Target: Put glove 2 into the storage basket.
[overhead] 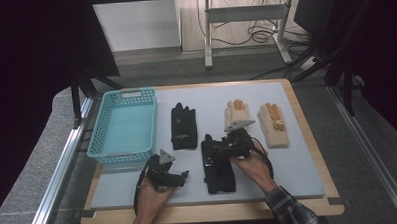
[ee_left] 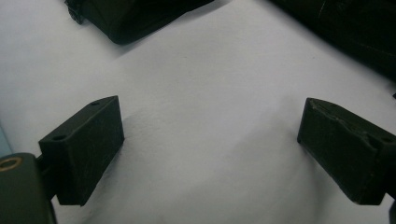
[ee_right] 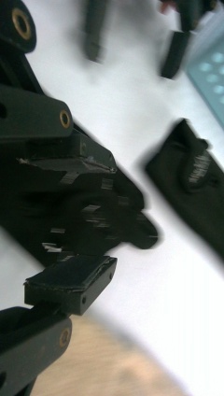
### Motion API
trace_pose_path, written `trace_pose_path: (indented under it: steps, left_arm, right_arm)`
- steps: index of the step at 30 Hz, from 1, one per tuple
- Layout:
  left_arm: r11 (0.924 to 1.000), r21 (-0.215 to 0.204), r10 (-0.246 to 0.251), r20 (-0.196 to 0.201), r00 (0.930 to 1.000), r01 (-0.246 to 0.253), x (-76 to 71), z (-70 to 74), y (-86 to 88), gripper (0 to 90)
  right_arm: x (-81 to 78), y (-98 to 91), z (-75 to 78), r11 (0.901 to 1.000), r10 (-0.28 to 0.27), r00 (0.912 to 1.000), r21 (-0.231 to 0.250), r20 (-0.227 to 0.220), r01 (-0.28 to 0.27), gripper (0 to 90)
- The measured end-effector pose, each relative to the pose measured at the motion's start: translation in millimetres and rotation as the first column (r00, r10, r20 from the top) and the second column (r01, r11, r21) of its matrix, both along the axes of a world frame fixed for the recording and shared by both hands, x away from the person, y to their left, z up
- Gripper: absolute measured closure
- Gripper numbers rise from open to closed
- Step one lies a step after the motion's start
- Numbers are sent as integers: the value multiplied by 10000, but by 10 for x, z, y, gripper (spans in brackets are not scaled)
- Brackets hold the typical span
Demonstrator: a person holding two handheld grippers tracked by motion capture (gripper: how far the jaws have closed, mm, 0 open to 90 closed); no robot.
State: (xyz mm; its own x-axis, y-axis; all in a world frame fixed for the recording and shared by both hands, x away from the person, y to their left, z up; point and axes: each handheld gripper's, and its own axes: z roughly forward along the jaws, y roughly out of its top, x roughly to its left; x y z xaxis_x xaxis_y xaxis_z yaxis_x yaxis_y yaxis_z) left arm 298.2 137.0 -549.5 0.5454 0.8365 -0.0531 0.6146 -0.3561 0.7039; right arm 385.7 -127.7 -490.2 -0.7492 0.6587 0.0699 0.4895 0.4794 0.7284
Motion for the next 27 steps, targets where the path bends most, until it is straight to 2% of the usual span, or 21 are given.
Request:
trace_pose_path:
  steps: [1,3,5,6,8,9,10,12,13,16,17,18,19,20,21,22,23,24,25,26,27]
  left_arm:
    - [10000,15,-3,1,10000,3,0,0,1,73]
    - [10000,21,-7,-2,10000,7,0,1,1,73]
    - [10000,13,-8,2,10000,8,0,0,1,73]
    - [10000,9,-9,6,10000,9,1,-1,1,73]
    - [10000,2,-4,2,10000,4,1,-1,1,73]
    - [10000,2,-5,2,10000,5,1,-1,1,73]
    - [10000,2,-5,1,10000,5,1,-1,1,73]
    - [10000,-12,-2,1,10000,2,0,-1,0,73]
    - [10000,6,-5,1,10000,5,1,0,1,73]
    - [10000,-7,-2,4,10000,2,1,-1,1,73]
    - [10000,-7,-2,4,10000,2,1,-1,1,73]
    - [10000,-14,0,-4,10000,0,1,0,1,73]
    - [10000,-14,0,-4,10000,0,1,0,1,73]
    - [10000,-12,-2,-3,10000,2,2,0,2,73]
    - [10000,-2,-9,-1,10000,9,2,0,3,73]
    - [10000,-4,-8,-2,10000,8,3,0,3,73]
    - [10000,-4,-8,-2,10000,8,3,0,3,73]
    - [10000,-7,-6,-1,10000,6,3,0,3,73]
    - [10000,-6,-10,-4,10000,10,3,1,3,73]
    - [10000,-9,-8,-5,10000,8,4,1,3,73]
    - [10000,-9,-8,-5,10000,8,4,1,3,73]
  right_arm:
    - [124,119,-8,10000,81,10000,-41,53,-80,453]
    - [180,180,-14,9998,154,9999,-91,72,-153,461]
    - [355,361,-41,9989,441,9990,-183,10,-441,511]
    - [355,361,-41,9989,441,9990,-183,10,-441,511]
    - [515,528,-68,9980,568,9984,-275,28,-567,547]
    - [515,528,-68,9980,568,9984,-275,28,-567,547]
    - [610,627,-87,9978,597,9982,-305,75,-595,555]
    - [651,677,-96,9975,611,9981,-362,31,-610,551]
    - [687,729,-106,9975,606,9982,-352,17,-605,545]
    - [838,928,-147,9968,675,9976,-438,147,-668,425]
    - [838,928,-147,9968,675,9976,-438,147,-668,425]
    - [924,1023,-172,9972,566,9983,-496,104,-560,369]
    - [924,1023,-172,9972,566,9983,-496,104,-560,369]
    - [1011,1114,-212,9964,391,9992,-749,7,-390,320]
    - [1042,1147,-236,9956,362,9993,-861,-85,-368,307]
    - [1082,1188,-274,9929,404,9991,-1111,-137,-417,307]
    - [1082,1188,-274,9929,404,9991,-1111,-137,-417,307]
    - [1108,1232,-318,9882,410,9990,-1471,-191,-434,311]
    - [1113,1277,-360,9838,464,9989,-1730,-110,-476,338]
    - [1111,1316,-350,9829,280,9994,-1817,-203,-312,417]
    - [1111,1316,-350,9829,280,9994,-1817,-203,-312,417]
